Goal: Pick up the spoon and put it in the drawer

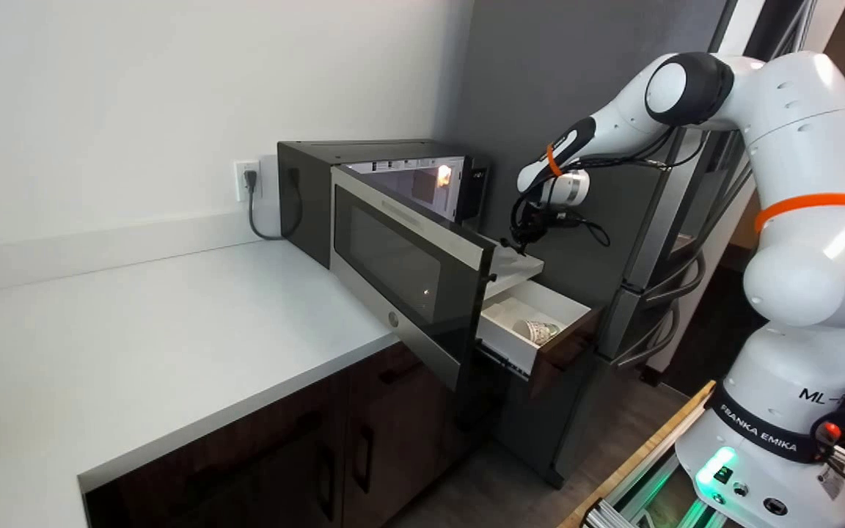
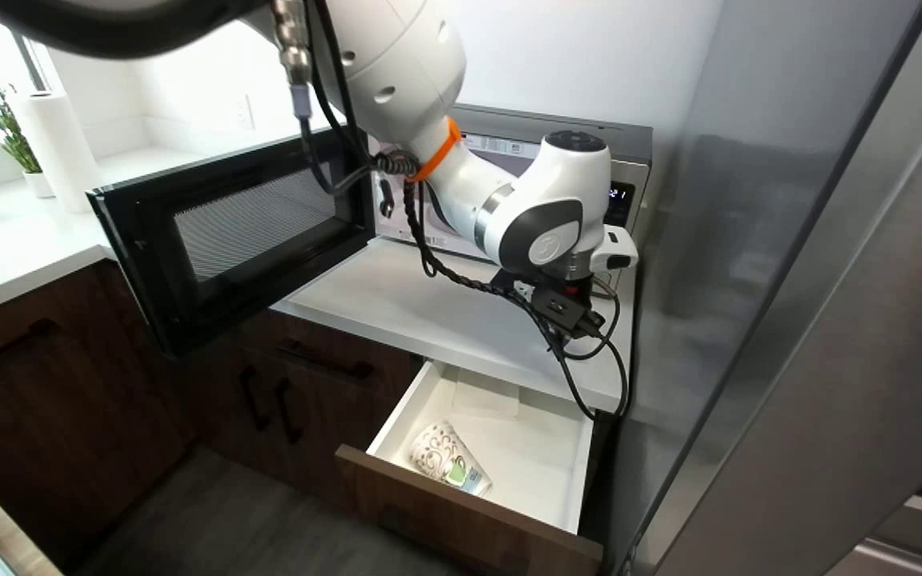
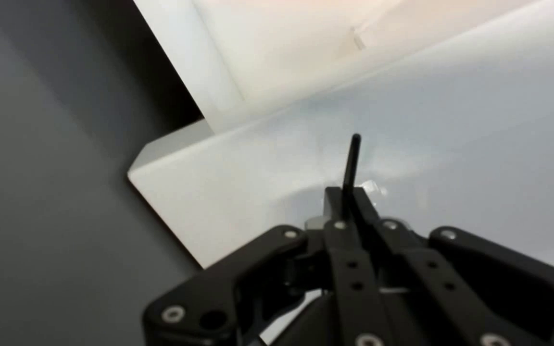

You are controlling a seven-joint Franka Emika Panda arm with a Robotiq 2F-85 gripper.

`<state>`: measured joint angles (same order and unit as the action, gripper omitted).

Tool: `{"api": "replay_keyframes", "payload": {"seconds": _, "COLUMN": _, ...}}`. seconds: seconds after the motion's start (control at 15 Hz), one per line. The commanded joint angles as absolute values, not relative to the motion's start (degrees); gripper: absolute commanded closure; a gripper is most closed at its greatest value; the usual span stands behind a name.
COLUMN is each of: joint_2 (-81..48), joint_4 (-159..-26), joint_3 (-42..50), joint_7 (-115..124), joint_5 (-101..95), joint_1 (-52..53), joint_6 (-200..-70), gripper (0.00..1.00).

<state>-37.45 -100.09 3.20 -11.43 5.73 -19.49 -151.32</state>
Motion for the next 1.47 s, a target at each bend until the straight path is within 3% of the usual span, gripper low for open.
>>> {"api": "replay_keyframes", "payload": {"seconds": 0.0, "joint_2": -27.14, "joint_4": -109.66, "joint_3": 8.53, "joint_7": -4.74, "joint_5": 3.18, "joint_1": -16.07, "joint_6": -145.26, "gripper": 0.99}}
{"api": "replay_keyframes", "payload": {"seconds": 0.53, "joint_2": -18.49, "joint_4": -121.72, "joint_3": 11.74, "joint_7": 8.03, "joint_5": 6.61, "joint_1": -14.3, "joint_6": -143.24, "gripper": 0.99}}
{"api": "replay_keyframes", "payload": {"seconds": 0.87, "joint_2": -21.07, "joint_4": -125.2, "joint_3": 8.91, "joint_7": 7.43, "joint_5": 17.47, "joint_1": -15.95, "joint_6": -142.2, "gripper": 0.99}}
{"api": "replay_keyframes", "payload": {"seconds": 0.93, "joint_2": -20.97, "joint_4": -123.77, "joint_3": 10.46, "joint_7": 7.72, "joint_5": 13.95, "joint_1": -14.72, "joint_6": -143.42, "gripper": 0.95}}
{"api": "replay_keyframes", "payload": {"seconds": 1.4, "joint_2": -24.51, "joint_4": -124.26, "joint_3": 10.2, "joint_7": 7.96, "joint_5": 14.55, "joint_1": -14.15, "joint_6": -147.14, "gripper": 0.99}}
